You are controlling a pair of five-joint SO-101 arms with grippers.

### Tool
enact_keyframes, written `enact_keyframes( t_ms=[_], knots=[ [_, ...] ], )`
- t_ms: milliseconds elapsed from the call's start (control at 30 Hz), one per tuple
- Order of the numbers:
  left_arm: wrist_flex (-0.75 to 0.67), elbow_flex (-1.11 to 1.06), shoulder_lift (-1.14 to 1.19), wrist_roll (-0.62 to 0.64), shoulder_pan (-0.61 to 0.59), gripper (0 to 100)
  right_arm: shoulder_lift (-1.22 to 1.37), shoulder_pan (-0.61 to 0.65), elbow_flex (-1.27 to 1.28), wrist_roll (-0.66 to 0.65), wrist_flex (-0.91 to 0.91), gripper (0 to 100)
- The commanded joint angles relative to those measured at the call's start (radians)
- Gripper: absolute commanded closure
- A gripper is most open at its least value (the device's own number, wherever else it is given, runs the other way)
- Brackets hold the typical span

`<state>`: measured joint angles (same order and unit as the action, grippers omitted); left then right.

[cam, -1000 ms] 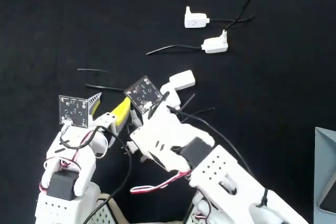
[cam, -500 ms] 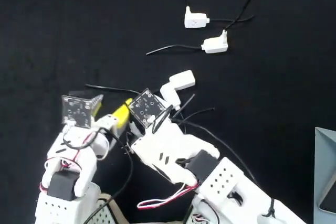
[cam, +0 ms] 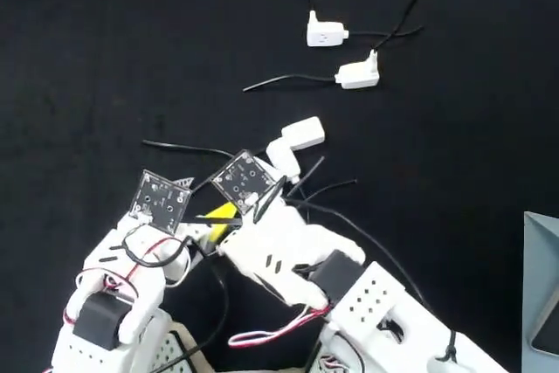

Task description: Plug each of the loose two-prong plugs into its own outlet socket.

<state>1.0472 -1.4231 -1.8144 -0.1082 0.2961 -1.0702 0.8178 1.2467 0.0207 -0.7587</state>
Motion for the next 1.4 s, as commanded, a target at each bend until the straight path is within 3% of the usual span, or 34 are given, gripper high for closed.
enact_keyframes(
  t_ms=[0,133,200,467,833,967,1200,1367],
  knots=[
    [-0.034,0.042,-0.005,0.003,-0.111,73,-0.019,-0.094,-0.024,-0.021,0.018,98.6],
    [-0.106,0.038,0.005,0.083,-0.32,73,-0.019,-0.215,-0.053,-0.044,0.014,98.6],
    [-0.103,0.041,0.018,0.063,-0.335,73,-0.019,-0.272,-0.068,-0.044,0.012,98.6],
    [-0.097,0.168,0.356,-0.061,-0.272,73,-0.019,-0.443,-0.111,-0.046,0.012,98.6],
    [-0.109,0.573,1.034,-0.319,-0.209,72,-0.019,-0.491,-0.108,-0.091,0.011,98.6],
    [-0.189,0.65,1.186,-0.353,-0.211,65,-0.019,-0.56,-0.111,-0.132,0.011,98.6],
    [-0.374,0.708,1.413,-0.623,-0.203,68,-0.019,-0.574,-0.108,-0.14,0.011,98.6],
    [-0.413,0.785,1.56,-0.694,-0.174,71,-0.019,-0.574,-0.108,-0.146,0.011,98.6]
  ],
)
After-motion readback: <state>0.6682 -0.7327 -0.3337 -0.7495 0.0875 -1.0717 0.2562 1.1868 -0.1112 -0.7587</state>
